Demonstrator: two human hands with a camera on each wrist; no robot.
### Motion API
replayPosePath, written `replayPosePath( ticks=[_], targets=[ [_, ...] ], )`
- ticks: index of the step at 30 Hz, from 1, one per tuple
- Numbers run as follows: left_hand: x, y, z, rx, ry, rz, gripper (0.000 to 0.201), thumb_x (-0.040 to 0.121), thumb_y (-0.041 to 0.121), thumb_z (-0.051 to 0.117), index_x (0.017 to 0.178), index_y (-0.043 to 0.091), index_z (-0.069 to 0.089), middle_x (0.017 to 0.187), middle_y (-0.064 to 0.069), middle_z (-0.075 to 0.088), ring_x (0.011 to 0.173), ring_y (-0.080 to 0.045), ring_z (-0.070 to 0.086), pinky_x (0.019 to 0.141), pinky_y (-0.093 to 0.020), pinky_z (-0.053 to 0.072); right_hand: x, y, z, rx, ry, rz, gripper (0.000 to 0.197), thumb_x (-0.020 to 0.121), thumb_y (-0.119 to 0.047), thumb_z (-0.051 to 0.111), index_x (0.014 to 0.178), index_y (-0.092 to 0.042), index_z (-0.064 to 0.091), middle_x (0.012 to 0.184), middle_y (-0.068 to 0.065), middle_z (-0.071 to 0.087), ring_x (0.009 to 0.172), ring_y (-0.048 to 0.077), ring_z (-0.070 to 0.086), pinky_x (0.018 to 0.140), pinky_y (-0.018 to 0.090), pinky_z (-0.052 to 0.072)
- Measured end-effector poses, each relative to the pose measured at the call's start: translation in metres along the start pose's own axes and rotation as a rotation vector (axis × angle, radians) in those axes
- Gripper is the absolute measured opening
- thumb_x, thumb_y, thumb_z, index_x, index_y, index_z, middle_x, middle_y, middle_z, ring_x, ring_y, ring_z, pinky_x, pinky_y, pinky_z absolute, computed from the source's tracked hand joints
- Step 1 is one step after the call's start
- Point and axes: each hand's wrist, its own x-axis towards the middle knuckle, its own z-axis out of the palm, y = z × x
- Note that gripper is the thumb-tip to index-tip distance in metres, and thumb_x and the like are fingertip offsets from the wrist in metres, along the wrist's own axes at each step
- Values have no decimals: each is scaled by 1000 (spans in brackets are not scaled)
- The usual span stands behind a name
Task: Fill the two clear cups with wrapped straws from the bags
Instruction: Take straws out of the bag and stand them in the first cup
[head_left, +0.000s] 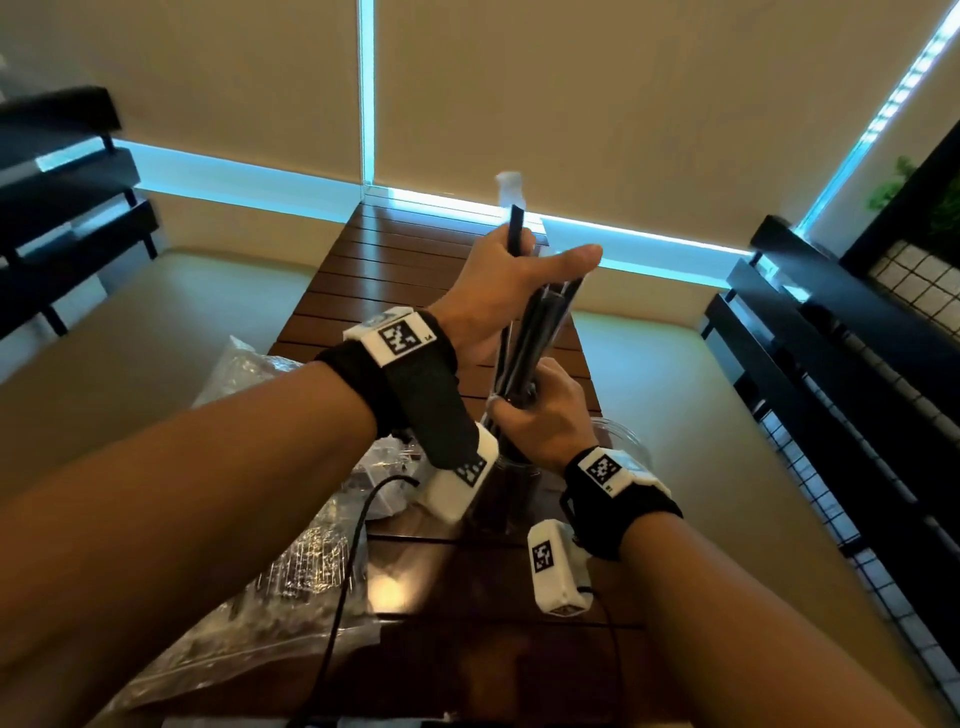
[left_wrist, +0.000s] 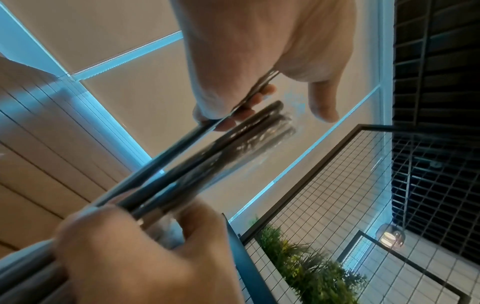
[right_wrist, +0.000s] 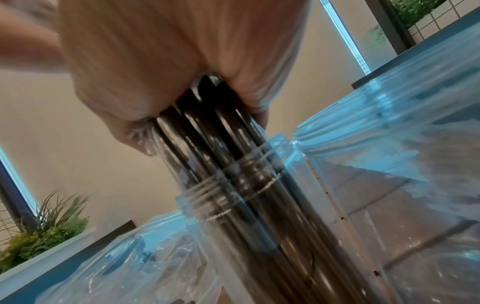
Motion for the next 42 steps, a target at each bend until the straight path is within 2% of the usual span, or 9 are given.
replayPosePath(
  ticks=[4, 8, 10, 12, 14, 21, 28, 35, 42],
  targets=[
    [4, -4, -8, 5, 138, -61, 46, 83, 43, 73, 65, 25, 35, 67, 4, 33, 69, -13, 37, 75, -32, 37, 0, 2, 1, 35, 27, 36, 16, 75, -19, 74, 75, -15, 58, 85, -4, 53, 73, 8, 53, 67, 20, 42],
    [-6, -31, -13, -49, 167, -171, 71, 78, 71, 62, 119, 14, 56, 89, 4, 44, 84, -14, 43, 80, -35, 41, 0, -1, 1, 55, -8, 33, 20, 72, -22, 74, 78, -25, 55, 88, -5, 55, 78, 7, 54, 69, 21, 42],
    [-15, -41, -10, -34, 88, -196, 75, 84, 76, 43, 111, 8, 61, 79, 4, 46, 75, -12, 46, 82, -35, 43, 0, -2, 2, 110, -40, 36, 34, 71, -24, 73, 97, -34, 55, 98, -7, 60, 87, 8, 57, 73, 20, 43],
    [-22, -47, -5, 5, -3, -205, 67, 94, 70, 20, 66, 16, 49, 63, 4, 43, 61, -11, 44, 74, -30, 44, -1, -1, 2, 138, -43, 45, 44, 69, -26, 73, 105, -40, 51, 103, -7, 62, 93, 10, 59, 74, 20, 44],
    [-24, -48, -3, 56, -18, -203, 63, 99, 63, 13, 61, 19, 39, 64, -2, 42, 61, -14, 44, 70, -28, 44, -2, 0, 1, 111, -19, 56, 34, 70, -26, 72, 91, -42, 51, 100, -4, 62, 92, 12, 60, 76, 26, 48],
    [-1, -20, -3, 395, 21, 54, 40, 104, 46, 29, 126, 21, 51, 116, -8, 62, 102, -26, 65, 92, -47, 54, -1, -6, 6, -19, -2, -1, 25, 73, -22, 72, 92, -11, 60, 93, 2, 58, 81, 20, 58, 72, 36, 53],
    [-5, -23, 0, 859, -81, 338, 40, 105, 28, 39, 143, 26, 49, 107, 2, 70, 84, -5, 60, 84, -21, 49, -1, -3, 8, -49, 7, -23, 44, 73, -24, 74, 110, -17, 51, 100, -4, 56, 94, 20, 59, 73, 26, 48],
    [-25, -66, -20, 1209, -368, 98, 56, 106, 40, 23, 153, 11, 31, 160, -7, 29, 148, -20, 25, 122, -38, 19, 7, 14, 6, -154, -42, -103, 76, 72, -46, 75, 135, -21, 41, 122, -6, 50, 108, 6, 47, 92, 22, 44],
    [-41, -82, -27, 1248, -419, 39, 63, 104, 48, 15, 157, 14, 13, 164, -3, 12, 150, -16, 15, 122, -40, 17, 2, 12, 3, -258, -87, -130, 55, 80, -33, 66, 130, -14, 50, 110, -4, 49, 102, 10, 42, 93, 29, 45]
  ],
)
